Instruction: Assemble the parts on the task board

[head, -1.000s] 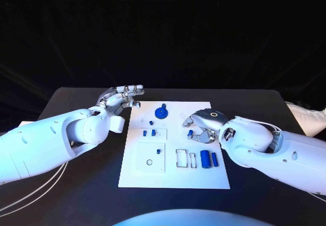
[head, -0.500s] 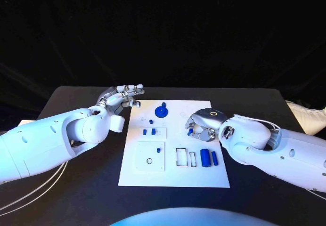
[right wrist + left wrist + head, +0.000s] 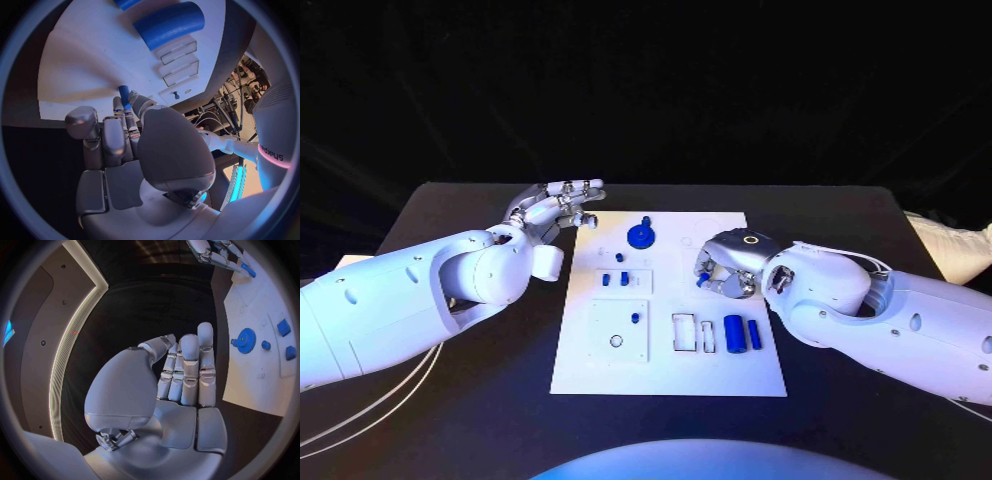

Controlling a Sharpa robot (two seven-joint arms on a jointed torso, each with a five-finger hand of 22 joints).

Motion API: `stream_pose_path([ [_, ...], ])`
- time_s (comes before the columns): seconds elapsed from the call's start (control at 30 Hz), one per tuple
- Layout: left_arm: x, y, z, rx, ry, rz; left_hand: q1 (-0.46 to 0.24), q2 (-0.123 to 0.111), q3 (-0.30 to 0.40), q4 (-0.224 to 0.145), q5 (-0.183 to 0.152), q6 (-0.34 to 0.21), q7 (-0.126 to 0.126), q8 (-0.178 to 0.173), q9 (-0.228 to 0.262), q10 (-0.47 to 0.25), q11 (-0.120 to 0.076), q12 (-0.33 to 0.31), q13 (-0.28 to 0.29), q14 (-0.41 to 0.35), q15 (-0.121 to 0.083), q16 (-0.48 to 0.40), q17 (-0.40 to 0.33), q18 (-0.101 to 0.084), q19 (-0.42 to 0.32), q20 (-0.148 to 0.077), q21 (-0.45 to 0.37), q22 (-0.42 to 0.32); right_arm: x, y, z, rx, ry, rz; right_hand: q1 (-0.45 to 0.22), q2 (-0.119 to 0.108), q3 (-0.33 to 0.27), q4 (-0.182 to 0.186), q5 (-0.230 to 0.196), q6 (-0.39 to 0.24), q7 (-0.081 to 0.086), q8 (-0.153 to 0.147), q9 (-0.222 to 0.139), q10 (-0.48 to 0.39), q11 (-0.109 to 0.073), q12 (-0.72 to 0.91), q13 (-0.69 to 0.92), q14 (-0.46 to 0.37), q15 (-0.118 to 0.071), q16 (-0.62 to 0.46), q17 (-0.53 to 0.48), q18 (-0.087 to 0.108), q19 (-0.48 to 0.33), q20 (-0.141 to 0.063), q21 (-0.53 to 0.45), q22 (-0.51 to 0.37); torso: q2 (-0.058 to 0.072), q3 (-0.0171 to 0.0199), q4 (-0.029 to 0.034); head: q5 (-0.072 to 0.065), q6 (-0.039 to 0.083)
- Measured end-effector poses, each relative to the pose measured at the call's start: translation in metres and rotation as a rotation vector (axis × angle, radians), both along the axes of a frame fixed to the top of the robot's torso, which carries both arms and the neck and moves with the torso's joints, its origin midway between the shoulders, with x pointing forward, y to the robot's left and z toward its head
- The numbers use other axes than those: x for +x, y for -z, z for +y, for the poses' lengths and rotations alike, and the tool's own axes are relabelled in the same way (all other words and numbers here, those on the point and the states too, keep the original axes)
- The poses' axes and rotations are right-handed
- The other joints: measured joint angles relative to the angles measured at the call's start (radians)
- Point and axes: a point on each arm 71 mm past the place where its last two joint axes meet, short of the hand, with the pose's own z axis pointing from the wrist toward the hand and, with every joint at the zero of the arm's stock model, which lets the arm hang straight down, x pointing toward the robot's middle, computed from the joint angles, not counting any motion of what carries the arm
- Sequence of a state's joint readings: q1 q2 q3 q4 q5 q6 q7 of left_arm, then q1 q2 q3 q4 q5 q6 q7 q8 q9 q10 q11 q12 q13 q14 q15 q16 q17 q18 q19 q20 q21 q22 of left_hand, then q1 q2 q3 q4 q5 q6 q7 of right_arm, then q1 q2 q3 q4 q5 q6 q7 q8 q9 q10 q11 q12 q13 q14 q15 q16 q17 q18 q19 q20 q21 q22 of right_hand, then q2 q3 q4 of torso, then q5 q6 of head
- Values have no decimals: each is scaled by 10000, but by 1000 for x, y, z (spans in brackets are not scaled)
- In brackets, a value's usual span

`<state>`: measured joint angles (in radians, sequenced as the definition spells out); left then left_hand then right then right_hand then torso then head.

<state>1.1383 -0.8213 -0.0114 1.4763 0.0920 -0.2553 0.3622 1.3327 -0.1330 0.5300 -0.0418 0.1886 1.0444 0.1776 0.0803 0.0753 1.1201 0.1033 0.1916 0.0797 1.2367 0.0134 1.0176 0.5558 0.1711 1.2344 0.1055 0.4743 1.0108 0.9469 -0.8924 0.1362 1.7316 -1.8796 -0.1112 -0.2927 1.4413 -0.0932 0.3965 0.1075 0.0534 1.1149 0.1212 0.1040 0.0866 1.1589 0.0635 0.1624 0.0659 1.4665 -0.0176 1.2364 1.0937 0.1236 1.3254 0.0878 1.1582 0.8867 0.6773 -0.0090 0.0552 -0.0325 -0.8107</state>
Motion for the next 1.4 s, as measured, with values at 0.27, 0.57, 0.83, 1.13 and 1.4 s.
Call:
stream_pose_path([
  [0.27,0,0,0,3,9,10,0,0,0,0,0,-38,38,0,0,-37,36,0,0,1,1,0,-9,0,0,0,0,-7,-1,0,2,94,-44,-117,133,128,306,-247,-78,324,-1,82,40,203,159,-49,-5,0,0,128,146,0,198,-56,232,312,0,7,-2,-18,-14],
  [0.57,-1,2,-1,-1,32,38,0,0,0,0,0,-37,37,0,1,-37,36,0,0,3,1,0,-9,1,0,0,0,-10,-11,-24,6,1162,-216,-526,230,32,470,-415,-69,426,-1,145,171,256,211,-101,21,-37,-38,213,199,-1,250,-106,312,448,-16,3,-7,-19,21],
  [0.83,-1,3,-3,-28,90,64,0,0,-29,-29,0,-37,37,0,-8,-37,36,54,-9,3,2,0,-19,-1,0,0,0,-10,-33,-42,41,2459,-1110,-484,231,32,563,-510,-51,430,0,146,159,291,246,-193,21,-36,-38,253,230,0,250,-107,347,497,-16,-7,25,39,47],
  [1.13,-2,4,-7,-81,201,83,0,0,-29,-29,0,-37,36,0,-8,-37,36,55,-9,18,16,0,-18,-1,0,0,0,-10,-55,-24,94,3364,-2271,353,231,32,644,-593,-52,376,53,95,159,291,246,-281,22,-36,-37,252,165,-1,249,-106,347,473,-17,-19,53,217,-18],
  [1.4,-2,5,-9,-105,253,83,0,0,-28,-28,0,-36,36,0,-7,-37,36,54,-9,19,16,0,-17,1,0,0,0,-19,-60,3,110,3374,-2490,1088,231,32,714,-664,-59,341,87,38,159,291,246,-338,17,-36,-37,252,143,-1,249,-106,347,451,1,-30,52,337,-33],
])
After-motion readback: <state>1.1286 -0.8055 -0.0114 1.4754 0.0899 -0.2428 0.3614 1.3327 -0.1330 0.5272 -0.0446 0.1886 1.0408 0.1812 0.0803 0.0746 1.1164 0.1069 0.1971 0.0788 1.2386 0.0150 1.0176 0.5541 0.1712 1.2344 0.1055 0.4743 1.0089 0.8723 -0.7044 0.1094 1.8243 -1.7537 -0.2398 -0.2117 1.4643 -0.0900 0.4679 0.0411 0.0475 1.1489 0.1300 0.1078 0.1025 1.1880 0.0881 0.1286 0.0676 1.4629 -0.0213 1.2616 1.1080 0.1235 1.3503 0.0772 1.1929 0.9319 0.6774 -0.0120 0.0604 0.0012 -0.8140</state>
